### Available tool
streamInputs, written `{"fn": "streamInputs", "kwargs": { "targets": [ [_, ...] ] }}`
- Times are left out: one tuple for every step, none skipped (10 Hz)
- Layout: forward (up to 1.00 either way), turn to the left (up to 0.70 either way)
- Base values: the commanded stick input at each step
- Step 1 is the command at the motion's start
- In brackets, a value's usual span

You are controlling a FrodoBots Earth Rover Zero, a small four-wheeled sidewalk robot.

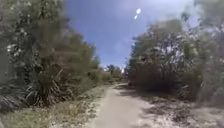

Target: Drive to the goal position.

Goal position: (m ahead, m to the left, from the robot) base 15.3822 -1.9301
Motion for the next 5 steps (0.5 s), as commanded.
{"fn": "streamInputs", "kwargs": {
  "targets": [
    [0.85,0.31],
    [0.85,0.34],
    [0.85,0.22],
    [0.85,0.00],
    [0.85,0.00]
  ]
}}
